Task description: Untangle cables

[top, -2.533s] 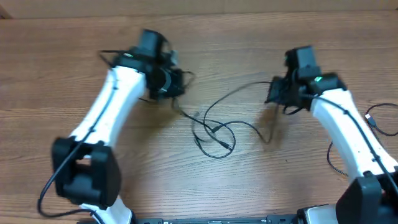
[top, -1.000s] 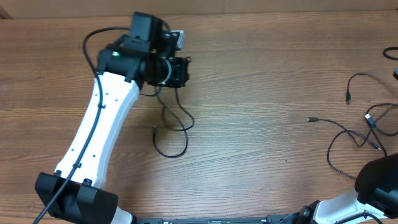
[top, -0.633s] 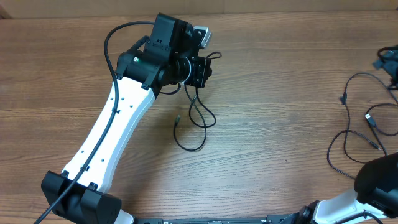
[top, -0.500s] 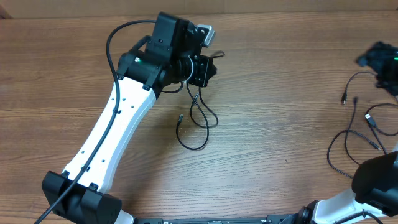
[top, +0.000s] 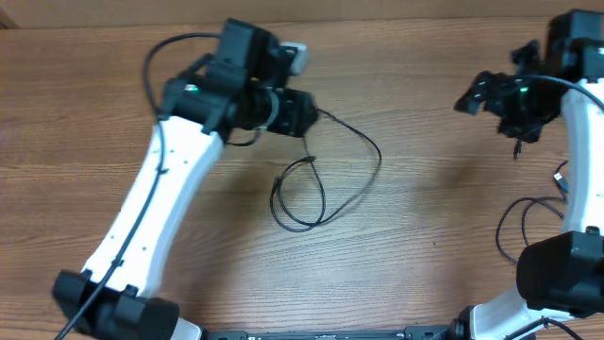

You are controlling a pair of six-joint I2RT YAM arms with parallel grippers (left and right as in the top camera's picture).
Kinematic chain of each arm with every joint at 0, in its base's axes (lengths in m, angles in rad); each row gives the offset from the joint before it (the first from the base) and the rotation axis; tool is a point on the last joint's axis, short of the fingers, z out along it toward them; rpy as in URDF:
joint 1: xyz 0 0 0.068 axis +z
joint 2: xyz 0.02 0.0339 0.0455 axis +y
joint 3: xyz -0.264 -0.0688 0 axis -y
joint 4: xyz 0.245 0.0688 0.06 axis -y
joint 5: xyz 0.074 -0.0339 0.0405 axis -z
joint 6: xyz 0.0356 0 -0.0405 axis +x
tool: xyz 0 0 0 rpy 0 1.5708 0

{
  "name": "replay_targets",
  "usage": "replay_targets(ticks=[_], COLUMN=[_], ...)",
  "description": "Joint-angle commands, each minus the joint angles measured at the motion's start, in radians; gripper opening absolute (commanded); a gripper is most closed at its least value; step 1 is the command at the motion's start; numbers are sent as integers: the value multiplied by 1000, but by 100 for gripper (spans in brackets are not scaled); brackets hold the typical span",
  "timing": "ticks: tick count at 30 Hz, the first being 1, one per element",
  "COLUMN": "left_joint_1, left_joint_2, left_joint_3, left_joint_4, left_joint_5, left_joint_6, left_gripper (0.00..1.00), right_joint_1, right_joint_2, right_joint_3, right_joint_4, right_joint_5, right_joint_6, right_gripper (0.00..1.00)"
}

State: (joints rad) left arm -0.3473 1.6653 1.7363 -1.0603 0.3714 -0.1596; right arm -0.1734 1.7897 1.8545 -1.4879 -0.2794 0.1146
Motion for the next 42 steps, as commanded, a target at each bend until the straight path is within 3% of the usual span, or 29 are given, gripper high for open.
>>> replay_targets(ticks=[1, 6, 11, 22, 30, 38, 42], left_joint_1=[105, 270, 338, 340, 340, 340, 340], left_joint_2=[-84, -92, -91, -90, -90, -90, -90], left_joint_3=[35, 35, 35, 35, 35, 35, 35], left_joint_4=[-69, -181, -205, -195, -197, -203, -210], left_joint_5=[-94, -92, -60, -60, -60, -56, -56], left_joint_6=[21, -52, -57, -54, -54, -54, -54], left_gripper=[61, 63, 64, 66, 66, 66, 66], right_joint_1=[84, 278, 418, 698, 852, 917, 920], right_joint_2=[-9, -9, -9, -9, -8, 2, 21], right_joint_3=[1, -68, -217, -527, -664, -751, -779], right_joint_4=[-24, 43, 126, 391, 660, 868, 920], right_joint_5=[15, 16, 64, 91, 262, 341, 356], right_joint_6=[-19, -3, 171, 559, 692, 776, 776], right_gripper=[90, 90, 90, 87, 82, 81, 68])
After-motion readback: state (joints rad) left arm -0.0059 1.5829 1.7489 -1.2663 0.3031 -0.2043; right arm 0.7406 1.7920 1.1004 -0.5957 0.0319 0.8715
